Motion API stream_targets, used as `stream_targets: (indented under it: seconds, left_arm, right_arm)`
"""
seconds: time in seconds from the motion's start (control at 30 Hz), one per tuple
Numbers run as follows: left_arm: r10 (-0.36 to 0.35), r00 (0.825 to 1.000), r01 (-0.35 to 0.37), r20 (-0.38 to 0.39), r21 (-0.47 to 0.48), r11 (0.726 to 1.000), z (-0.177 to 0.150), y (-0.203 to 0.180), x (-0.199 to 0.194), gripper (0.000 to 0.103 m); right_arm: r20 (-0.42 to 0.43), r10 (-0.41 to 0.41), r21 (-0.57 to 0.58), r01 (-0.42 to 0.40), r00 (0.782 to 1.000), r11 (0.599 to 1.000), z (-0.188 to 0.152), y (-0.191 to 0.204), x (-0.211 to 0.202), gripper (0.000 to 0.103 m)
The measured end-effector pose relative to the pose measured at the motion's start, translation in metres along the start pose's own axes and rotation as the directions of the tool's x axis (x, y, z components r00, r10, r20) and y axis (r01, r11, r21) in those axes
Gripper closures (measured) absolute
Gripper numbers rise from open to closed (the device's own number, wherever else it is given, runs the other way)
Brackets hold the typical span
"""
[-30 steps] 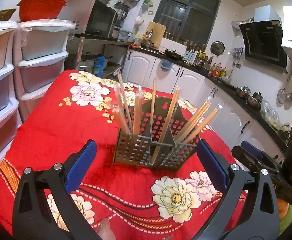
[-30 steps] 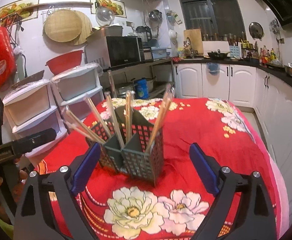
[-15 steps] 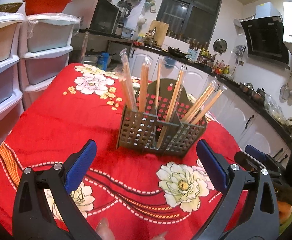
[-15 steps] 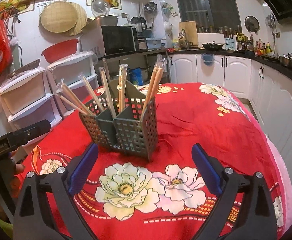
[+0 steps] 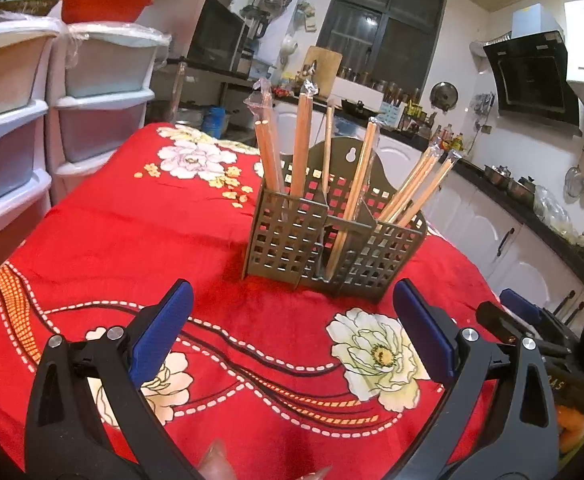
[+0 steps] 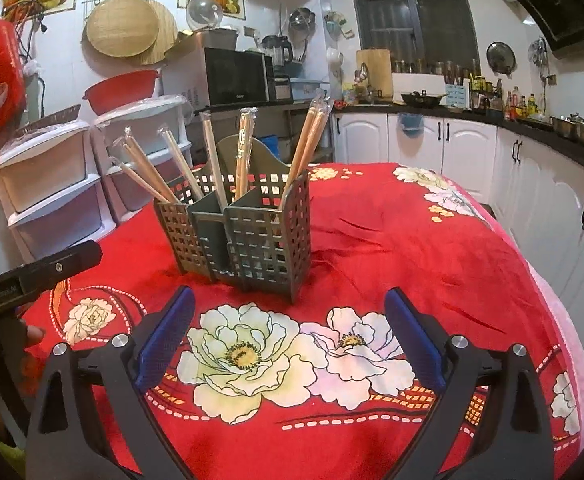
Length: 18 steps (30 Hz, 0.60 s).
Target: Organize utensils
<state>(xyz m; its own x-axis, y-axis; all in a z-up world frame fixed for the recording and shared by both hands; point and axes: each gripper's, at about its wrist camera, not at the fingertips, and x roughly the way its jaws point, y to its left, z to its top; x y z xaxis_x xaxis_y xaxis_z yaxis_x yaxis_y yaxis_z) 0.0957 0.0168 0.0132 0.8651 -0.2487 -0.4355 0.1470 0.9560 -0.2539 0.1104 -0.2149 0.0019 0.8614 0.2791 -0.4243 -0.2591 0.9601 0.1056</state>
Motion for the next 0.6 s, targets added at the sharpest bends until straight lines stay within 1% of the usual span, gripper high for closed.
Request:
stream_targets:
  seconds: [0.23,0.43,0.6]
  left_arm:
    - [0.009,1.0,-0.01,0.029,0.026,1.0,-0.007,-0.005,0.001,0.012]
    - [0.028,0.999,-0.029,0.035,0.043,0.999,-0.014,-0.008,0.006,0.012]
    - [0.05,0.998,-0.051,0.024,0.052,0.997,-0.021,-0.009,0.013,0.012]
  right_arm:
    - [0.063,-0.002,-0.002,0.002,0.998,1.0,-0.008,0.002,-0.003,0.009]
    - [0.135,-0.007,-0.024,0.011,0.991,1.0,-0.013,0.008,-0.006,0.007]
    - [0.14,-0.015,-0.032,0.02,0.99,0.999,-0.016,0.015,-0.001,0.007]
